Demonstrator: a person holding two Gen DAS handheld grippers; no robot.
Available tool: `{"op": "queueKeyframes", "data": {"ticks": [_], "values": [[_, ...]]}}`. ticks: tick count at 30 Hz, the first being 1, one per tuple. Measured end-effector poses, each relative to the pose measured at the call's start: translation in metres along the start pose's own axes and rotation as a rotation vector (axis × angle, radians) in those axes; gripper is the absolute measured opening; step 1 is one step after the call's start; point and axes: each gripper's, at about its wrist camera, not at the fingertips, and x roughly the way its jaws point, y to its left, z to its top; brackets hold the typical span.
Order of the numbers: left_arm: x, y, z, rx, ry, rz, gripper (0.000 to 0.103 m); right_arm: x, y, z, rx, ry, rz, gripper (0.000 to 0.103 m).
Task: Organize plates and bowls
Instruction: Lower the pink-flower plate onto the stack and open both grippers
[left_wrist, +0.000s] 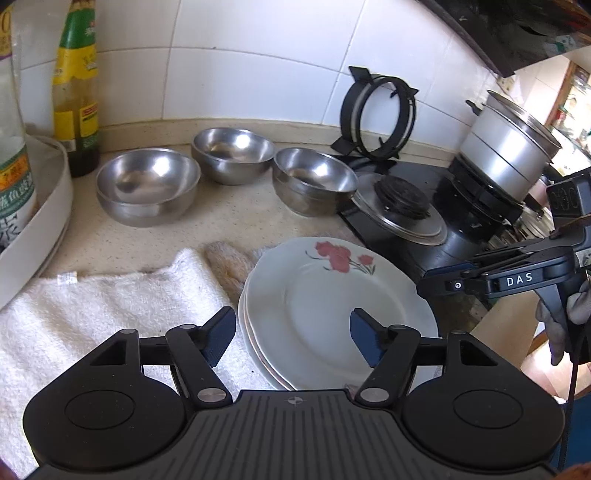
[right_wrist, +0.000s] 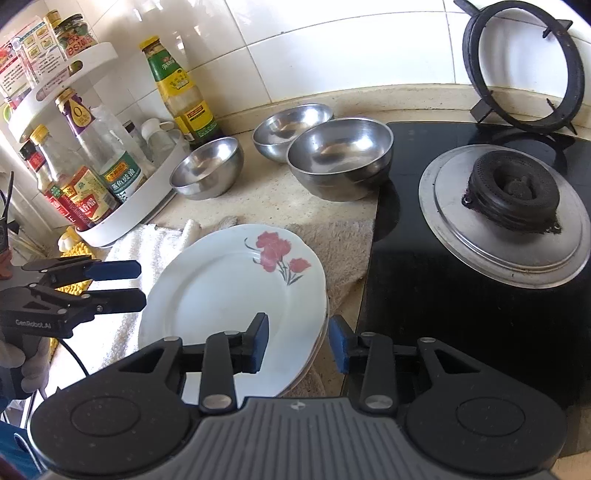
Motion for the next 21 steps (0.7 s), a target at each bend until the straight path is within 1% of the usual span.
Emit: {"op": "queueKeyframes", "data": {"ticks": [3,7,8,12,13,14,16,17,18,21], "values": [[0.005,0.000,-0.001,-0.024,0.017,-0.010,0.076,0.005,-0.006,0.000,0.025,0.019,0.038,0.040],[0.014,-0.005,-0.003,-0.037,0.048,-0.021,0.076,0.013,-0.009,-0.001,0.031,0.041,0.062,0.040],[0.015,-0.006,-0.004,-0.036,0.052,-0.019,0.078,0.014,-0.010,-0.001,0.033,0.044,0.075,0.041],[0.023,-0.008,-0.004,-0.044,0.066,-0.032,0.085,0.023,-0.011,-0.001,0.025,0.071,0.096,0.045],[0.024,-0.009,-0.004,-0.038,0.060,-0.033,0.086,0.026,-0.011,-0.001,0.022,0.075,0.097,0.049],[0.025,-0.009,-0.004,-0.034,0.061,-0.030,0.087,0.028,-0.010,-0.001,0.019,0.077,0.099,0.051],[0.027,-0.010,-0.002,-0.029,0.064,-0.023,0.086,0.032,-0.010,0.000,0.010,0.090,0.102,0.052],[0.026,-0.009,-0.001,-0.035,0.068,-0.019,0.084,0.033,-0.011,0.000,0.006,0.095,0.107,0.052],[0.025,-0.007,-0.001,-0.046,0.069,-0.019,0.083,0.034,-0.013,0.000,0.011,0.097,0.117,0.052],[0.029,0.000,-0.002,-0.075,0.094,-0.008,0.083,0.035,-0.019,0.000,0.035,0.100,0.148,0.052]]}}
